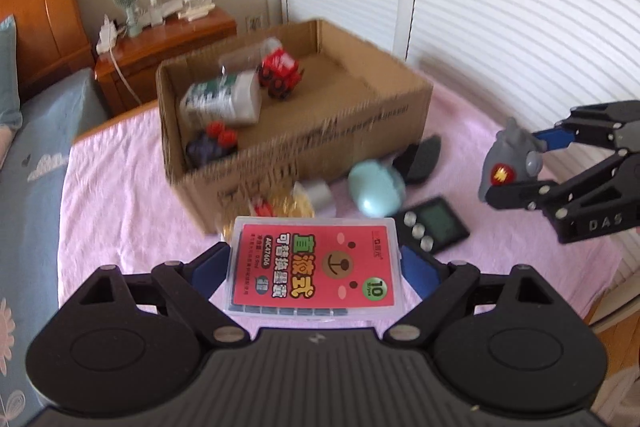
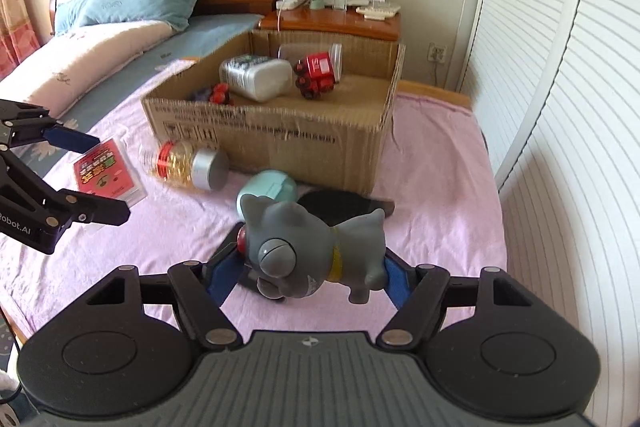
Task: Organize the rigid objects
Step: 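Carry the red card pack into the box and open left gripper while right carries the toy cat, then lower the gray toy cat into the box and open the right gripper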
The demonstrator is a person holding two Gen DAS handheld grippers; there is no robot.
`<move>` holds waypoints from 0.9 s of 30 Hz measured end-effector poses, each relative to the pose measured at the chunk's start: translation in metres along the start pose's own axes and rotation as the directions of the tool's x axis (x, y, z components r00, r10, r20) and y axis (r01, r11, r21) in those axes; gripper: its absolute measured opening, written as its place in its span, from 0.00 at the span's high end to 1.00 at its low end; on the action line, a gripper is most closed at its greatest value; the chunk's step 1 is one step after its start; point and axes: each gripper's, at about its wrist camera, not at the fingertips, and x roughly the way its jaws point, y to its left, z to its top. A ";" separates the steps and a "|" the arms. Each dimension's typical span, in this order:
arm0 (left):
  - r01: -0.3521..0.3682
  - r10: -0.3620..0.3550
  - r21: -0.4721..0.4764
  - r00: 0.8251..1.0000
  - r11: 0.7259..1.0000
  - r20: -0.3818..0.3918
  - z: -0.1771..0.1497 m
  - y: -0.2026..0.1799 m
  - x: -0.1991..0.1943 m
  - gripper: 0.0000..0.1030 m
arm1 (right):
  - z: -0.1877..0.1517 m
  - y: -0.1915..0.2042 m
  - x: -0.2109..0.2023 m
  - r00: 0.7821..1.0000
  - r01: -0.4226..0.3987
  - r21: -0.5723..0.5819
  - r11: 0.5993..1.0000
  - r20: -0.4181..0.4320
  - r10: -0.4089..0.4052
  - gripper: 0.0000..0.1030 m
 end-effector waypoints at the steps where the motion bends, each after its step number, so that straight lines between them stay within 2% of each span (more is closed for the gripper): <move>1: -0.001 0.001 0.004 1.000 1.000 0.017 0.007 -0.001 -0.001 0.12 | 0.004 -0.001 -0.001 1.000 -0.002 0.000 1.000 0.012 0.002 0.26; 6: -0.008 0.007 0.015 0.997 1.000 0.082 0.047 -0.001 0.006 0.12 | 0.029 -0.004 -0.004 0.998 0.005 -0.046 0.999 0.060 -0.002 0.26; 13: -0.043 0.046 -0.036 0.995 0.998 0.089 0.085 0.009 0.041 0.12 | 0.063 -0.012 0.001 0.995 0.034 -0.094 0.995 0.101 -0.024 0.26; 20: -0.111 0.123 -0.102 0.985 0.989 0.119 0.089 0.015 0.071 0.11 | 0.085 -0.020 0.016 0.994 0.048 -0.113 0.992 0.106 -0.036 0.26; 27: -0.097 0.111 -0.142 0.989 0.985 0.095 0.069 0.017 0.052 0.04 | 0.101 -0.024 0.033 0.995 0.045 -0.107 0.993 0.090 -0.036 0.26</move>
